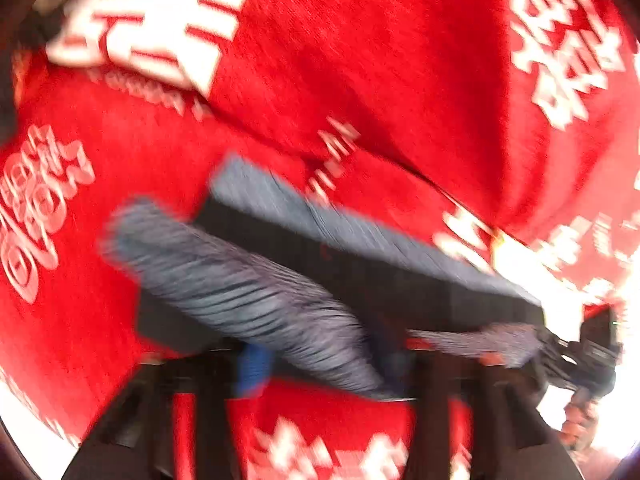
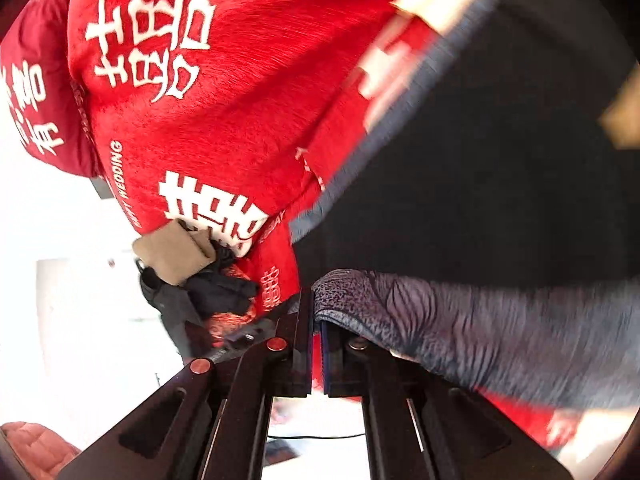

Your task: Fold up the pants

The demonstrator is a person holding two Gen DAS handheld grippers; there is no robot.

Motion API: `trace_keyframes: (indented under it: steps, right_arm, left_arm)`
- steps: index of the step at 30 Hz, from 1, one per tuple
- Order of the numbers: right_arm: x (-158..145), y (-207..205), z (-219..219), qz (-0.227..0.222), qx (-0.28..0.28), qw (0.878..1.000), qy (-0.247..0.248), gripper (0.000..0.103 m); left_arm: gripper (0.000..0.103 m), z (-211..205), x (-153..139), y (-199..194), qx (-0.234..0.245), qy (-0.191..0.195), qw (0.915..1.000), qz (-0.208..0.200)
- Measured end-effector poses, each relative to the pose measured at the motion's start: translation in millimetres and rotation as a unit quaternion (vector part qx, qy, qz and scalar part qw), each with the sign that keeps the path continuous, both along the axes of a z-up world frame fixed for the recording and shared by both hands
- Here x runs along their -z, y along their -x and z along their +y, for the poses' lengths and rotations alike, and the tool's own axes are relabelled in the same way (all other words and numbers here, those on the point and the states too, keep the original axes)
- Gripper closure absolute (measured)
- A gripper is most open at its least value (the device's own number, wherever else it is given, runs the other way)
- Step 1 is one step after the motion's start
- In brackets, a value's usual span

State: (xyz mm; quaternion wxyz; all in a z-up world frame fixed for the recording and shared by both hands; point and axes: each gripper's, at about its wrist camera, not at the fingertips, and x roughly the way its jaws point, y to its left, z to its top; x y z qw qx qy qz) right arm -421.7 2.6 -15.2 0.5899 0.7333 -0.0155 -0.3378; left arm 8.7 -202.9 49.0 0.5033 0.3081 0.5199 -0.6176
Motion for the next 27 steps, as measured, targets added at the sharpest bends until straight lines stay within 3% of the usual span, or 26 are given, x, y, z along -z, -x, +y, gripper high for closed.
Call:
trace_keyframes:
  steps: [2,7,9,12,13,14,15,16,17,20,22,24,25,26,27]
  right_arm:
    - [7,5,-46,0.020,-0.024,0.999,0.000,0.100]
    - [55,7,-138,0.092,-0.071,0.993,-0.034,0.096]
    - [71,3,-157,0.125,-0.087,0.987,-0.052,0.096]
    - [86,-7,-178,0.171,-0.108,0.977,-0.075,0.094]
    - [82,-9,-179,0.179,-0.109,0.975,-0.075,0.083]
    - [71,-12,-179,0.188,-0.113,0.974,-0.063,0.057]
    - [59,-15,-177,0.197,-0.119,0.972,-0.047,0.044]
    - [46,-18,-172,0.209,-0.125,0.969,-0.031,0.035]
    - [27,-21,-165,0.220,-0.128,0.967,-0.007,0.036]
    - [9,-35,-153,0.214,-0.153,0.964,0.026,0.041]
    - [17,-54,-158,0.231,-0.190,0.954,0.025,0.046]
    - [36,-69,-172,0.274,-0.225,0.935,0.020,0.047]
    - [51,-74,-181,0.299,-0.238,0.924,0.017,0.049]
    - [62,-74,-187,0.308,-0.241,0.920,0.012,0.055]
    - [67,-67,-193,0.299,-0.231,0.926,0.010,0.056]
  left_arm:
    - [0.035,-27,18,8,-0.012,0.006,0.9997,-0.020]
    - [0.035,-62,77,24,-0.038,-0.026,0.9944,-0.096]
    - [0.035,-64,74,22,-0.046,-0.026,0.9938,-0.098]
    - [0.035,-52,39,13,-0.053,0.004,0.9917,-0.117]
    - [0.035,-48,33,12,-0.050,0.009,0.9907,-0.126]
    - [0.035,-43,25,13,-0.041,0.016,0.9887,-0.143]
    - [0.034,-39,22,16,-0.033,0.017,0.9875,-0.153]
    - [0.022,-39,25,22,-0.022,0.011,0.9871,-0.158]
    - [0.017,-39,32,32,-0.008,0.002,0.9868,-0.162]
    - [0.017,-41,69,69,0.030,-0.025,0.9814,-0.188]
    - [0.014,-39,97,88,0.045,-0.042,0.9727,-0.224]
    - [0.008,-32,98,94,0.032,-0.008,0.9652,-0.259]
    - [0.008,-32,97,93,0.034,-0.013,0.9651,-0.259]
    - [0.008,-32,95,90,0.034,-0.024,0.9659,-0.255]
    - [0.008,-30,91,87,0.033,-0.036,0.9650,-0.258]
